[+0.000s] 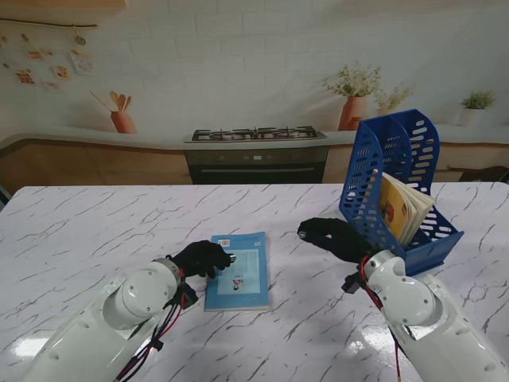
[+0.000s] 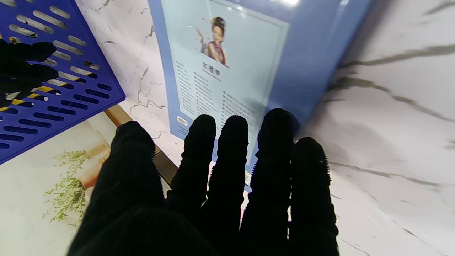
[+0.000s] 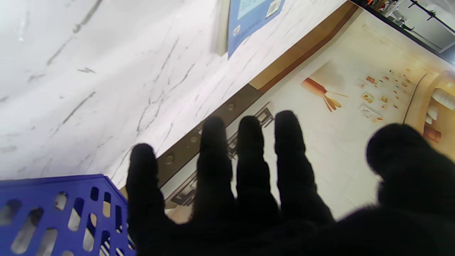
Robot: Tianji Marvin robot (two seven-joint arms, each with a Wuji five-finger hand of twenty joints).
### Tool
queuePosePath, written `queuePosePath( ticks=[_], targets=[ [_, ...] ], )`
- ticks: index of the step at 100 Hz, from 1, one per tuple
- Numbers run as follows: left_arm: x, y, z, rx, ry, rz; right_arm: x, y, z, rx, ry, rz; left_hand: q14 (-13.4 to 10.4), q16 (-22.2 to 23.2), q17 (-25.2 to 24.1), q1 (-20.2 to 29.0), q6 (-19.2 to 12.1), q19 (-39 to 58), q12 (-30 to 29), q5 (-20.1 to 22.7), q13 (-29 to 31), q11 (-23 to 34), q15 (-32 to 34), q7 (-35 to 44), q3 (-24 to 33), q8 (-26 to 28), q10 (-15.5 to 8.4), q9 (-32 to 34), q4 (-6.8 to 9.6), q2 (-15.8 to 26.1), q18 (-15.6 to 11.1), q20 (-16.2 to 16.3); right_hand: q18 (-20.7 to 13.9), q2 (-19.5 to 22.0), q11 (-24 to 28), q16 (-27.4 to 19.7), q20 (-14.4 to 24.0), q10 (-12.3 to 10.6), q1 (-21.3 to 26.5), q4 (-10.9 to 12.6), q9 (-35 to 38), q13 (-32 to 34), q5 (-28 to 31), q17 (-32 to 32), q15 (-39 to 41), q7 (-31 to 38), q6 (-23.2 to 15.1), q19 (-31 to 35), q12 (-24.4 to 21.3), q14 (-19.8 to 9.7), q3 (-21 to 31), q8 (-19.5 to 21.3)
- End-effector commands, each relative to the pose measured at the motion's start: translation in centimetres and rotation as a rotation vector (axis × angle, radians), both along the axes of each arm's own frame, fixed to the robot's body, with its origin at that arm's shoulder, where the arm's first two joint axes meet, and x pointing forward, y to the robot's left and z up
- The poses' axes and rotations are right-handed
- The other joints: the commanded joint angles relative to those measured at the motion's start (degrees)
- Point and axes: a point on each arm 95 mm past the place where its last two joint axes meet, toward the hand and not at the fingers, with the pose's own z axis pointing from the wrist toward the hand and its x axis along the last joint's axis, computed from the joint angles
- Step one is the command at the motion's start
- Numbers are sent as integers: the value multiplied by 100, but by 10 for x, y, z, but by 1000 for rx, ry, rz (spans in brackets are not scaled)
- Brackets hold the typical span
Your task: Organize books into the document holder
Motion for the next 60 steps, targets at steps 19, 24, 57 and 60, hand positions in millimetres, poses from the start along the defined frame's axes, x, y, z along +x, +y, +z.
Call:
queuePosePath(
  ticks=[19,24,57,60],
  targets=[
    [10,-25,-3,-63,-8,-61,-3,-2,-10,1,41,-8,39,-68,-67,159,43,289,59,75,67,60,-96,22,-16,-32,48,108,85,69,-9,81,-709,142,98,86,14,-93,60,-146,4,3,-3,-59,85,-53,-140,88,-61,-175,-147,6],
    [11,-28,-3,-72,-8,-71,-4,-1,-11,2,47,-6,33,-69,-81,150,43,289,60,75,56,62,-99,19,-19,-32,38,103,86,77,-7,82,-711,145,99,86,12,-94,59,-146,0,0,0,-65,87,-52,-142,87,-62,-174,-154,5],
    [-10,-3,15,47,-88,16,-4,0,-13,14,55,-8,201,-546,-1189,-108,-382,-624,-102,-747,-993,-448,-1165,-536,-56,-78,-359,-758,107,135,264,-218,-706,150,114,87,-4,-90,64,-143,6,10,-2,-81,100,-56,-143,75,-67,-176,-176,-2],
    [-13,2,15,62,-85,32,-4,0,-13,14,55,-7,208,-573,-1221,-115,-392,-680,-113,-781,-1026,-484,-1222,-575,-55,-80,-362,-793,108,138,272,-245,-706,147,114,87,-6,-91,67,-142,7,5,-8,-82,99,-58,-147,74,-67,-162,-175,-3]
  ],
)
